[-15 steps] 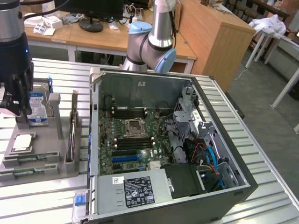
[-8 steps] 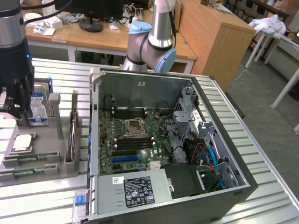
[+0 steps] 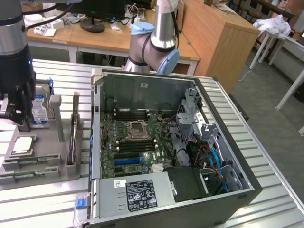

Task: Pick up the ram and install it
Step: 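Pick up the ram and move it above insertion slot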

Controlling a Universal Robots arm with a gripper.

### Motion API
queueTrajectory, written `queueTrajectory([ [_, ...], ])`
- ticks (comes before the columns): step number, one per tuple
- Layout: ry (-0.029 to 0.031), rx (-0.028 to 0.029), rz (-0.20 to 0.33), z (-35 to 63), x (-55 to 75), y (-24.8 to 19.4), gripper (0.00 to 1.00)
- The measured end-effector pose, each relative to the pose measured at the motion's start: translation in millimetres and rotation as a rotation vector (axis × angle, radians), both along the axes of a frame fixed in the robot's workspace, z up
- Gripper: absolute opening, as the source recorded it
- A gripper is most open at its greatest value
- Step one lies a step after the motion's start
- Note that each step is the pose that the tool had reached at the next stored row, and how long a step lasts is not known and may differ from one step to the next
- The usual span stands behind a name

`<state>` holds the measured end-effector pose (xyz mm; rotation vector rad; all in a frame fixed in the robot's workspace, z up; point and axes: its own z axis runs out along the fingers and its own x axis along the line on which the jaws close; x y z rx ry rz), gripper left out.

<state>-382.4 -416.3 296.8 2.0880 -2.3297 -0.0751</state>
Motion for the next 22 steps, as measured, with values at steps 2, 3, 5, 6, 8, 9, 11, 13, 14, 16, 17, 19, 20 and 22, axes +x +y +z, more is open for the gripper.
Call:
queueTrajectory([
  [2, -0.0001, 0.0000, 0.000, -2.4, 0.0, 0.0, 0.30],
  [3, 0.0000, 0.0000, 0.000, -3.5, 0.0, 0.0, 0.30],
  [5, 0.0000, 0.0000, 0.000, -5.9, 0.0, 0.0, 0.30],
  [6, 0.0000, 0.0000, 0.000, -7.0, 0.0, 0.0, 0.30],
  [8, 0.0000, 0.0000, 0.000, -9.3, 0.0, 0.0, 0.30],
  [9, 0.0001, 0.0000, 0.000, -10.4, 0.0, 0.0, 0.30],
  [11, 0.0000, 0.0000, 0.000, -12.6, 0.0, 0.0, 0.30],
  [13, 0.0000, 0.0000, 0.000, -14.8, 0.0, 0.0, 0.30],
  [14, 0.0000, 0.0000, 0.000, -15.9, 0.0, 0.0, 0.30],
  [16, 0.0000, 0.0000, 0.000, -18.1, 0.0, 0.0, 0.30],
  [17, 0.0000, 0.0000, 0.000, -19.1, 0.0, 0.0, 0.30],
  [19, -0.0001, 0.0000, 0.000, -21.2, 0.0, 0.0, 0.30],
  [20, 0.0000, 0.0000, 0.000, -22.2, 0.0, 0.0, 0.30],
  [22, 0.0000, 0.0000, 0.000, -24.3, 0.0, 0.0, 0.30],
])
